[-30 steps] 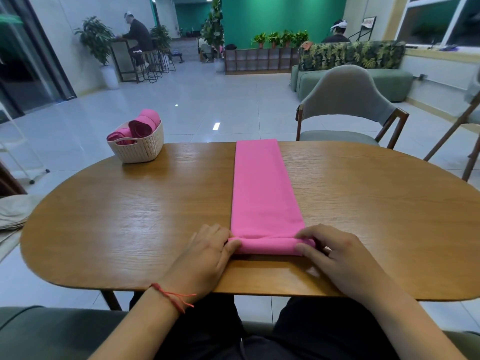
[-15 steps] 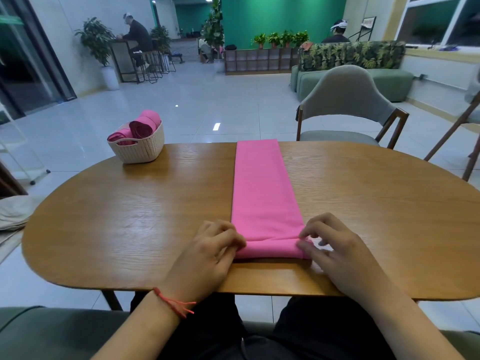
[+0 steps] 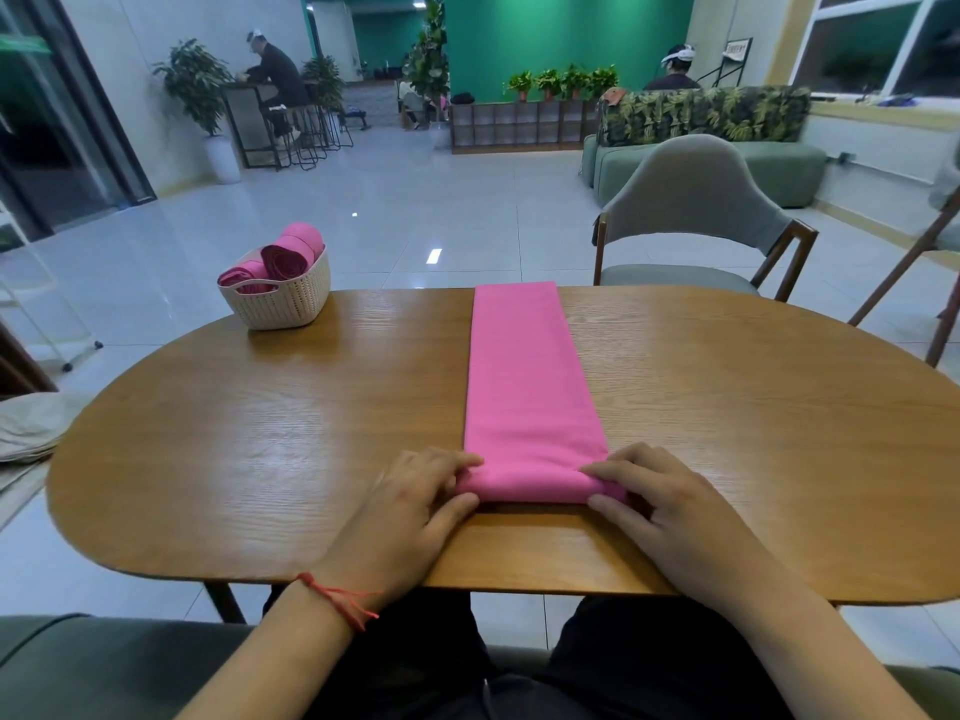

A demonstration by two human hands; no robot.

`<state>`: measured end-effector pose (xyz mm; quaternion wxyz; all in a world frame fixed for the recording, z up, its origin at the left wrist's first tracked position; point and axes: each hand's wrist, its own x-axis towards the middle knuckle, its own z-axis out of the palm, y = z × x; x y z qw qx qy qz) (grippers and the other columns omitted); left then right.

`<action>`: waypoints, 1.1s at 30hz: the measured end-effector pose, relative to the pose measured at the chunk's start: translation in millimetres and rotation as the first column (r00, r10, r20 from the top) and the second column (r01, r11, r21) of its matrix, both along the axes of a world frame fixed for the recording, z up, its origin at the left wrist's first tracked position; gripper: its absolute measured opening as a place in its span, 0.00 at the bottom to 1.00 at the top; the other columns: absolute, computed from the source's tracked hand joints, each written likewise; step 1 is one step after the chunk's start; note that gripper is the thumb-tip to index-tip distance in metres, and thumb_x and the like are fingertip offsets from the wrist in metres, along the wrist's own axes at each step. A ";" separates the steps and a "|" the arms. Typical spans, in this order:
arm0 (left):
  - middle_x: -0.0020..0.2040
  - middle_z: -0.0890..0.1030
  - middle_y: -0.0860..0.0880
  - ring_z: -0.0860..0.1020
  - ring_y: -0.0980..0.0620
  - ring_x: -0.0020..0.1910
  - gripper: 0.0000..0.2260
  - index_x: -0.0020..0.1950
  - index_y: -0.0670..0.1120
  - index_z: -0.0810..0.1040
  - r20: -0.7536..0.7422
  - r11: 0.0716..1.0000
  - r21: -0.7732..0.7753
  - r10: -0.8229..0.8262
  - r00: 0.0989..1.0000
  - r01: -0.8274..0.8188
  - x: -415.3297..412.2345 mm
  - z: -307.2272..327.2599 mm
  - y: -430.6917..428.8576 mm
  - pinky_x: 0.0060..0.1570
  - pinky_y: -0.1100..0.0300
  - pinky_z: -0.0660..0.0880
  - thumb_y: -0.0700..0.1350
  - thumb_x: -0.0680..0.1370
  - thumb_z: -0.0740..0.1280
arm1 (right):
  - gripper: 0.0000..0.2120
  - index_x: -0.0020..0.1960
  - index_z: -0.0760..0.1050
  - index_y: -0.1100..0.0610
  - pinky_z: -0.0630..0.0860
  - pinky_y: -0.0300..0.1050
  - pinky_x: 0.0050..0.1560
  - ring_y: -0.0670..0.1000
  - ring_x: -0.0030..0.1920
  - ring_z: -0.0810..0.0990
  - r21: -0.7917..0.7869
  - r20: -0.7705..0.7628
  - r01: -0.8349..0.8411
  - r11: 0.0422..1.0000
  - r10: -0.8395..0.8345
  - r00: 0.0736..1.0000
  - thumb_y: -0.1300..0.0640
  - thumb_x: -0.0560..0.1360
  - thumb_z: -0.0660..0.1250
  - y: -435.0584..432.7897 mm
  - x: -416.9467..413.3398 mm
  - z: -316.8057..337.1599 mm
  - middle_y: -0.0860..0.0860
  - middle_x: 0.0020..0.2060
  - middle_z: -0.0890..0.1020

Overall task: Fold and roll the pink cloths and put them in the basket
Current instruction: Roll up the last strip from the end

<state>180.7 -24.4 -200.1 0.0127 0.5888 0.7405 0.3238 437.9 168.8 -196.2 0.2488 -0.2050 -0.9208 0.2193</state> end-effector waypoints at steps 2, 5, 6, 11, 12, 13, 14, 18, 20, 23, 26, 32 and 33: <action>0.52 0.76 0.62 0.74 0.60 0.56 0.16 0.67 0.60 0.74 0.063 0.999 0.006 0.035 0.997 -0.036 -1.0 0.8 -0.2 0.63 0.55 0.73 0.60 0.80 0.68 | 0.15 0.65 0.81 0.40 0.72 0.36 0.60 0.44 0.60 0.79 -0.043 -0.019 0.009 0.999 -0.010 1.000 0.41 0.81 0.67 -1.0 -0.3 2.1 0.37 0.56 0.78; 0.49 0.77 0.61 0.74 0.60 0.54 0.11 0.62 0.62 0.75 0.101 0.999 -0.053 0.007 0.995 -0.002 -0.7 2.1 -3.4 0.56 0.59 0.72 0.61 0.81 0.66 | 0.07 0.58 0.78 0.39 0.75 0.38 0.51 0.46 0.52 0.81 -0.190 -0.062 0.026 0.981 -0.038 0.997 0.45 0.81 0.71 -2.8 2.1 8.4 0.39 0.50 0.82; 0.49 0.78 0.60 0.74 0.60 0.54 0.10 0.61 0.62 0.75 0.129 0.997 -0.068 -0.012 0.992 0.021 -0.2 3.7 -4.6 0.55 0.60 0.72 0.62 0.81 0.65 | 0.05 0.56 0.78 0.42 0.75 0.40 0.48 0.48 0.48 0.81 -0.242 -0.079 0.021 0.970 -0.041 0.996 0.46 0.81 0.72 -2.2 2.6 10.4 0.42 0.46 0.82; 0.47 0.79 0.59 0.76 0.57 0.54 0.02 0.53 0.59 0.78 0.115 1.000 0.011 -0.018 0.993 0.016 4.8 8.7 -1.5 0.53 0.61 0.71 0.53 0.83 0.66 | 0.07 0.44 0.80 0.47 0.72 0.41 0.46 0.52 0.43 0.78 -0.228 -0.119 0.040 0.973 -0.069 0.991 0.50 0.80 0.73 0.1 -2.7 8.6 0.46 0.45 0.77; 0.47 0.78 0.60 0.75 0.56 0.53 0.03 0.52 0.58 0.78 0.080 0.999 0.039 -0.015 0.997 0.012 6.3 8.6 -0.1 0.53 0.61 0.70 0.51 0.84 0.66 | 0.09 0.42 0.79 0.47 0.71 0.39 0.45 0.51 0.42 0.78 -0.227 -0.127 0.055 0.972 -0.085 0.988 0.50 0.80 0.73 0.6 -4.5 7.3 0.46 0.45 0.76; 0.48 0.76 0.60 0.75 0.56 0.53 0.04 0.53 0.57 0.79 0.049 0.998 0.061 -0.017 0.999 0.014 7.8 7.9 0.8 0.55 0.61 0.70 0.50 0.84 0.65 | 0.11 0.40 0.78 0.47 0.70 0.38 0.44 0.51 0.42 0.78 -0.227 -0.128 0.071 0.971 -0.102 0.987 0.50 0.80 0.74 0.9 -5.8 6.2 0.45 0.44 0.76; 0.50 0.76 0.61 0.74 0.56 0.55 0.04 0.54 0.57 0.79 0.013 0.997 0.079 -0.018 1.000 0.017 9.0 7.7 0.4 0.57 0.61 0.70 0.49 0.84 0.65 | 0.12 0.38 0.78 0.46 0.70 0.37 0.44 0.50 0.42 0.78 -0.227 -0.122 0.086 0.970 -0.116 0.986 0.51 0.80 0.74 1.7 -6.7 5.4 0.45 0.44 0.77; 0.59 0.77 0.58 0.73 0.55 0.60 0.14 0.61 0.53 0.81 -0.162 0.985 0.130 -0.091 0.983 0.113 12.8 6.5 -9.0 0.64 0.63 0.70 0.38 0.78 0.73 | 0.15 0.36 0.77 0.47 0.71 0.31 0.38 0.48 0.41 0.78 -0.257 -0.119 0.085 0.963 -0.119 0.986 0.52 0.80 0.75 1.4 -8.1 8.3 0.45 0.41 0.77; 0.60 0.77 0.58 0.73 0.55 0.62 0.13 0.62 0.52 0.82 -0.191 0.980 0.136 -0.117 0.975 0.145 14.2 9.0 -13.2 0.66 0.62 0.70 0.41 0.78 0.74 | 0.15 0.35 0.77 0.47 0.71 0.33 0.40 0.49 0.38 0.79 -0.259 -0.120 0.088 0.962 -0.123 0.985 0.52 0.80 0.75 2.9 -8.5 7.8 0.45 0.42 0.77; 0.61 0.77 0.59 0.74 0.54 0.64 0.14 0.62 0.52 0.82 -0.200 0.982 0.130 -0.109 0.974 0.137 13.7 9.0 -11.7 0.67 0.58 0.71 0.48 0.77 0.75 | 0.12 0.39 0.77 0.45 0.76 0.44 0.47 0.47 0.42 0.80 -0.201 -0.101 0.107 0.974 -0.129 0.986 0.49 0.81 0.72 3.3 -7.9 3.8 0.43 0.45 0.77; 0.61 0.77 0.63 0.74 0.56 0.64 0.14 0.64 0.55 0.82 -0.134 0.987 0.108 -0.103 0.986 0.118 9.1 6.5 -6.6 0.67 0.56 0.72 0.51 0.78 0.74 | 0.03 0.52 0.80 0.46 0.76 0.46 0.56 0.47 0.55 0.79 -0.009 -0.140 0.064 0.998 -0.065 0.988 0.52 0.84 0.68 -1.4 -3.7 -0.3 0.39 0.54 0.77; 0.56 0.79 0.64 0.74 0.61 0.60 0.16 0.67 0.62 0.78 0.007 1.000 -0.003 -0.029 1.000 0.029 0.4 5.4 6.5 0.64 0.49 0.73 0.62 0.81 0.62 | 0.11 0.61 0.79 0.46 0.72 0.39 0.62 0.46 0.60 0.78 0.076 -0.071 -0.013 0.997 0.018 0.997 0.52 0.80 0.73 -1.6 2.8 1.6 0.37 0.57 0.77; 0.54 0.79 0.63 0.75 0.61 0.58 0.14 0.66 0.63 0.76 0.035 1.000 -0.006 -0.013 0.999 0.013 -0.1 5.6 9.6 0.63 0.49 0.73 0.62 0.81 0.63 | 0.15 0.63 0.78 0.45 0.71 0.38 0.63 0.44 0.61 0.77 0.084 -0.039 -0.001 0.997 0.004 0.999 0.51 0.78 0.76 -0.3 2.0 -0.4 0.37 0.58 0.77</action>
